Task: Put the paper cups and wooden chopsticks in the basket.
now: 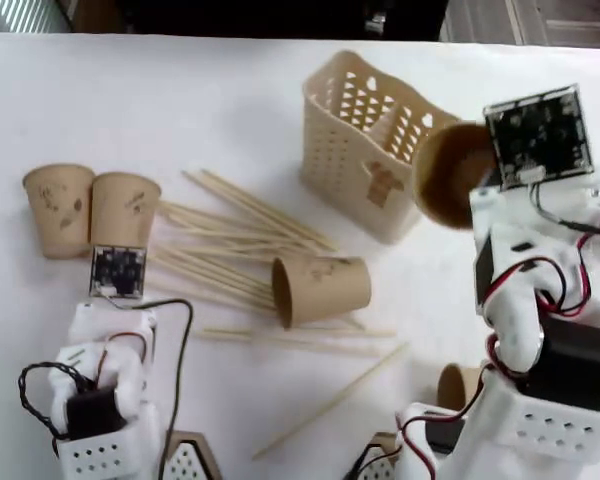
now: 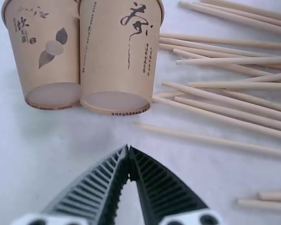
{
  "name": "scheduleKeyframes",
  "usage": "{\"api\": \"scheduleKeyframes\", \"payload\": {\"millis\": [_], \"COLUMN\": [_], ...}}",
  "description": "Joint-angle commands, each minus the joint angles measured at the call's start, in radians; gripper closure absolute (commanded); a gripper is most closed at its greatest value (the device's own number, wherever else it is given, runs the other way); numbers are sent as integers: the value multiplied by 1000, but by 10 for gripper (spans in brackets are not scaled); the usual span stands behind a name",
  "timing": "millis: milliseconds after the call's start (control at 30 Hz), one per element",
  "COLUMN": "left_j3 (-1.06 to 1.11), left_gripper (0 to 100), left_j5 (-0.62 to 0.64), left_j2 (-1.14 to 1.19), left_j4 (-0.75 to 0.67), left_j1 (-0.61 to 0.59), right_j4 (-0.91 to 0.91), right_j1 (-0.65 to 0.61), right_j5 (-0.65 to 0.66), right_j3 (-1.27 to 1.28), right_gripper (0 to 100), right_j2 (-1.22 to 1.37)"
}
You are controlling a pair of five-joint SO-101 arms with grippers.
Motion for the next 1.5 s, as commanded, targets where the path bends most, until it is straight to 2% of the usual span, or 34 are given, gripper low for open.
{"api": "scheduleKeyframes", "payload": {"millis": [0, 233, 567, 833, 1167, 1467], "left_j3": [-5, -5, -5, -5, -5, -5], "left_gripper": [973, 973, 973, 973, 973, 973], "left_j5": [-5, -5, -5, -5, -5, -5], "left_j2": [7, 7, 7, 7, 7, 7], "left_j4": [-20, -20, -20, -20, -20, -20], "left_j1": [-5, -5, -5, -5, -5, -8], "right_j4": [-2, -53, -148, -223, -297, -229], "right_j1": [-76, -137, -111, -104, -97, -54], "right_j5": [-80, -173, -176, -230, -232, -270], "right_j3": [-118, -209, -212, -215, -212, -207], "right_gripper": [979, 978, 978, 978, 978, 978], "right_j2": [65, 251, 475, 495, 510, 547]}}
